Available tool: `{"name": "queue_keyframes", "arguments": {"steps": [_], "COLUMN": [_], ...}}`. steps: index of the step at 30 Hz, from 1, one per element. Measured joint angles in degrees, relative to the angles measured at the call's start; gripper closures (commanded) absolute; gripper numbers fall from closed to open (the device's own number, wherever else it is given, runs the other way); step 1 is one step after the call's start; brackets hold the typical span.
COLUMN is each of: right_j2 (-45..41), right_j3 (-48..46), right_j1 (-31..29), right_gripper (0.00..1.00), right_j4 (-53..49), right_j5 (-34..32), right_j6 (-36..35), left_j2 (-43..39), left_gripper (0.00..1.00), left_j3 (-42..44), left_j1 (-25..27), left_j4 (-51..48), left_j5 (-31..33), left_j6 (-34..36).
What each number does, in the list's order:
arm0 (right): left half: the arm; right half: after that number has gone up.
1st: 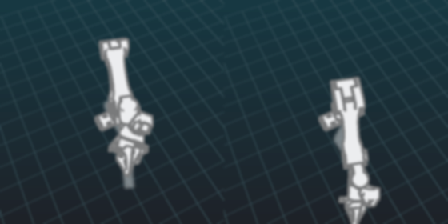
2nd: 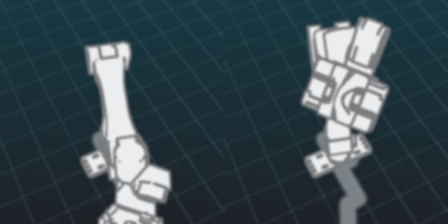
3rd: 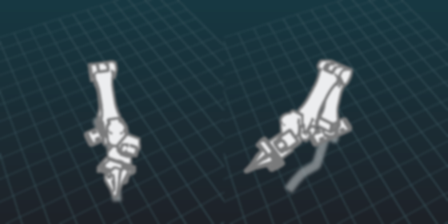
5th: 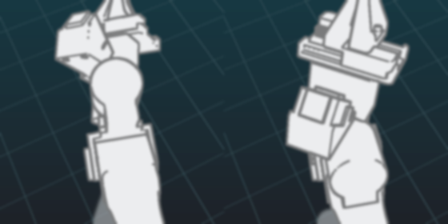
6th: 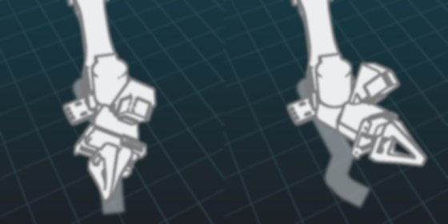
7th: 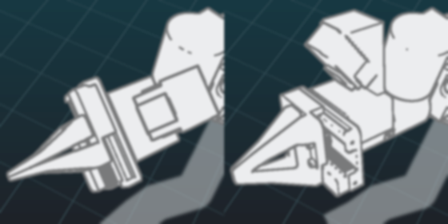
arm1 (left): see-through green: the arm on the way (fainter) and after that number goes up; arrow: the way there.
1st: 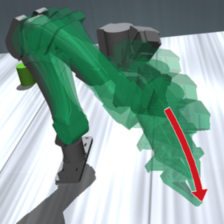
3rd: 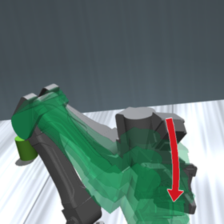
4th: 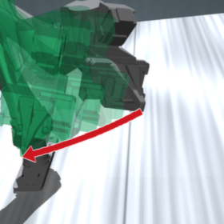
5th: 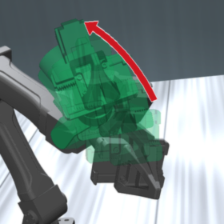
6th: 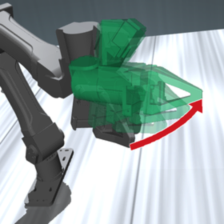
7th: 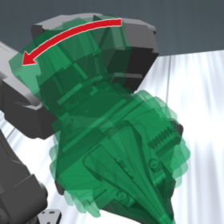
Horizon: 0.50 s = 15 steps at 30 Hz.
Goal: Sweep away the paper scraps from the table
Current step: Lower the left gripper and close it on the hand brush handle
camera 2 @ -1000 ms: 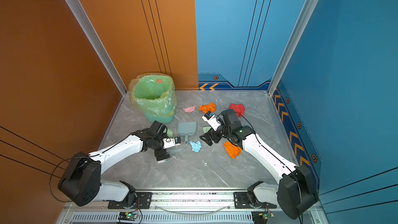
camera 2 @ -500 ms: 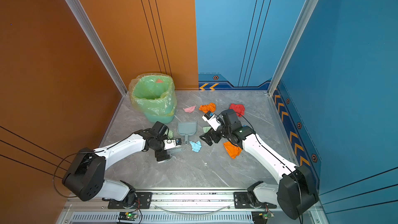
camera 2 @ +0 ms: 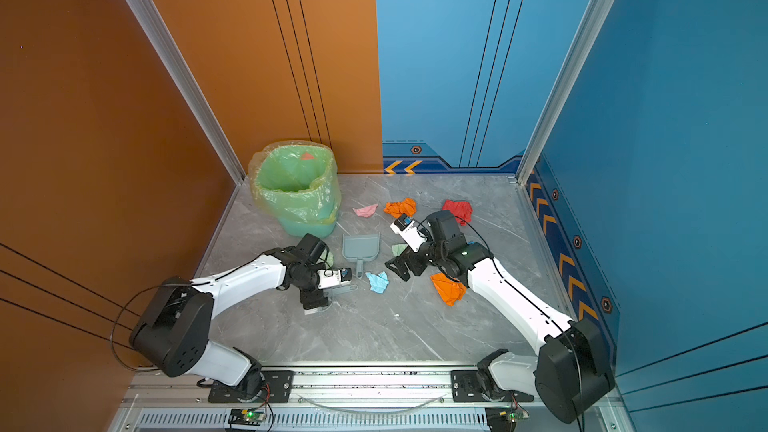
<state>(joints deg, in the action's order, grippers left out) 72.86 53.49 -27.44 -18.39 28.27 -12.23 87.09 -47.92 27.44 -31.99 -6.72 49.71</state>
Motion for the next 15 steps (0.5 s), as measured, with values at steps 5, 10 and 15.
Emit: {"name": "queue_keyframes", "arguments": {"steps": [5, 10, 15], "right_j2": [0.0, 0.0, 0.0], "right_j3": [-0.11, -0.59, -0.7], "right_j1": [0.0, 0.0, 0.0], "right_gripper": [0.0, 0.0, 0.0], "right_j4": [0.0, 0.22, 0.42], "right_j5": [0.0, 0.0, 0.0], "right_j6": [0.0, 0.0, 0.0], "left_j2": [0.94, 1.9, 2.47], "left_gripper": [0.24, 0.26, 0.29], "left_j3": [-0.81, -1.7, -2.21], "left_j1": [0.0, 0.0, 0.0], "left_j4": [-0.44, -1.11, -1.84], "left_j5": [-0.02, -0.02, -0.11], "left_j6": [0.04, 0.02, 0.02]}}
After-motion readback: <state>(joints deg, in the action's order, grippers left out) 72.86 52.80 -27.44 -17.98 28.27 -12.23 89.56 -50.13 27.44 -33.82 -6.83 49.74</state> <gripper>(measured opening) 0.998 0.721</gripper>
